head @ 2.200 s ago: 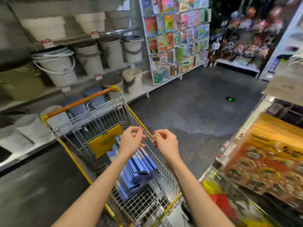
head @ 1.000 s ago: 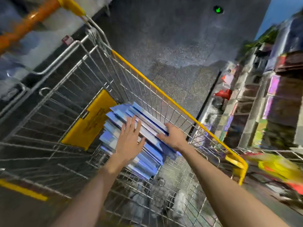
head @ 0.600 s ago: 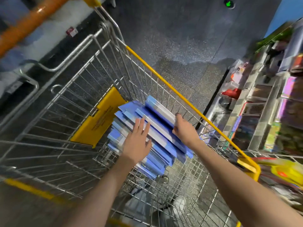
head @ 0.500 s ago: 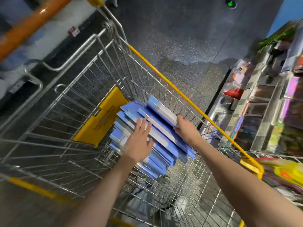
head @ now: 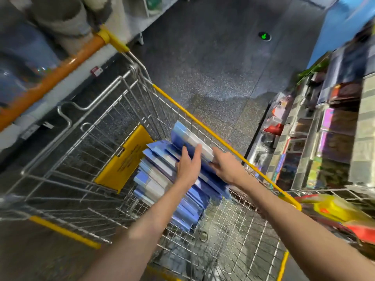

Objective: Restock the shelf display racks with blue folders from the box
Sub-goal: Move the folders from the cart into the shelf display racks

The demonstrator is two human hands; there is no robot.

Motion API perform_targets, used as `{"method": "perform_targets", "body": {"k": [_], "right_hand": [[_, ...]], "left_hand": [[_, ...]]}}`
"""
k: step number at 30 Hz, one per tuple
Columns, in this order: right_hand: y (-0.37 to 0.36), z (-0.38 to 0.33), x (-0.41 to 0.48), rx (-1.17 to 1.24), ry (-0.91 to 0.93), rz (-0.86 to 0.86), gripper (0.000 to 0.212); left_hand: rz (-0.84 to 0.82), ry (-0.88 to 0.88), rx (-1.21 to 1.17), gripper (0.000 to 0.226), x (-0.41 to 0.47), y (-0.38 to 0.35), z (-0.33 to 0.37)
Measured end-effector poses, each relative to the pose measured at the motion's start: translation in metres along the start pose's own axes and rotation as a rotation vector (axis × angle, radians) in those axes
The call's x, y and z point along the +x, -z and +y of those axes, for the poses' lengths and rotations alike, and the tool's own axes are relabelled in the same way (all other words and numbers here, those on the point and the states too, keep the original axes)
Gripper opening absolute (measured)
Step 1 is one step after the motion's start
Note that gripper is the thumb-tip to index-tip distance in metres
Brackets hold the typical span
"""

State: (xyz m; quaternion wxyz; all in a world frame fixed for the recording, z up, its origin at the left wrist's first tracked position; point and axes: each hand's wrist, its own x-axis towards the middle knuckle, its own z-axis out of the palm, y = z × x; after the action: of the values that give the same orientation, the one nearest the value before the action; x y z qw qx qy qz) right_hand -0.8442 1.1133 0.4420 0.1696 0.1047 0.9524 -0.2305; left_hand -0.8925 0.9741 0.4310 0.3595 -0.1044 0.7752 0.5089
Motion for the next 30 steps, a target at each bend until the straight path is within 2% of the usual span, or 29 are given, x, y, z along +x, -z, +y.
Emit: {"method": "perform_targets", "body": {"k": [2,3,4,6,8,11,15,16,18,20,21,26,30], "right_hand": [[0.018,-0.004,-0.014,0.026,0.02,0.038,0.019],[0.028,-0.005,-0.024,0.036,0.03,0.058,0.02],[0.036,-0.005,-0.034,0.049,0.039,0.073,0.02],[0.052,-0.006,-0.049,0.092,0.061,0.107,0.019],[0.066,-0.008,-0.068,0.159,0.096,0.143,0.029],[0.088,-0.01,-0.103,0.276,0.13,0.17,0.053],[0.112,-0.014,-0.157,0.68,0.108,0.183,0.036],[0.119,-0.016,-0.17,0.828,0.116,0.186,0.03],[0.133,-0.02,-0.197,1.066,0.134,0.208,0.028],[0.148,-0.024,-0.215,1.155,0.169,0.23,0.036],[0.152,-0.024,-0.222,1.167,0.198,0.232,0.04],[0.167,-0.016,-0.254,1.246,0.286,0.208,0.033],[0.167,-0.007,-0.269,1.316,0.304,0.19,0.036]], "left_hand": [[-0.009,0.015,-0.181,0.111,-0.01,-0.007,0.021],[-0.008,-0.008,-0.234,0.113,-0.02,-0.011,0.032],[0.003,-0.055,-0.248,0.105,-0.031,-0.015,0.041],[0.077,-0.159,-0.221,0.069,-0.047,-0.021,0.054],[0.118,-0.256,-0.202,0.046,-0.068,-0.028,0.062],[0.133,-0.364,-0.145,0.038,-0.112,-0.033,0.076],[0.093,-0.521,-0.176,0.024,-0.165,-0.039,0.093],[0.085,-0.541,-0.185,0.025,-0.176,-0.041,0.096],[0.057,-0.579,-0.174,0.043,-0.204,-0.047,0.099],[0.004,-0.577,-0.155,0.063,-0.22,-0.053,0.101],[-0.028,-0.558,-0.166,0.065,-0.228,-0.056,0.101],[-0.109,-0.612,-0.228,0.033,-0.264,-0.063,0.109],[-0.103,-0.669,-0.191,0.035,-0.272,-0.068,0.108]]}}
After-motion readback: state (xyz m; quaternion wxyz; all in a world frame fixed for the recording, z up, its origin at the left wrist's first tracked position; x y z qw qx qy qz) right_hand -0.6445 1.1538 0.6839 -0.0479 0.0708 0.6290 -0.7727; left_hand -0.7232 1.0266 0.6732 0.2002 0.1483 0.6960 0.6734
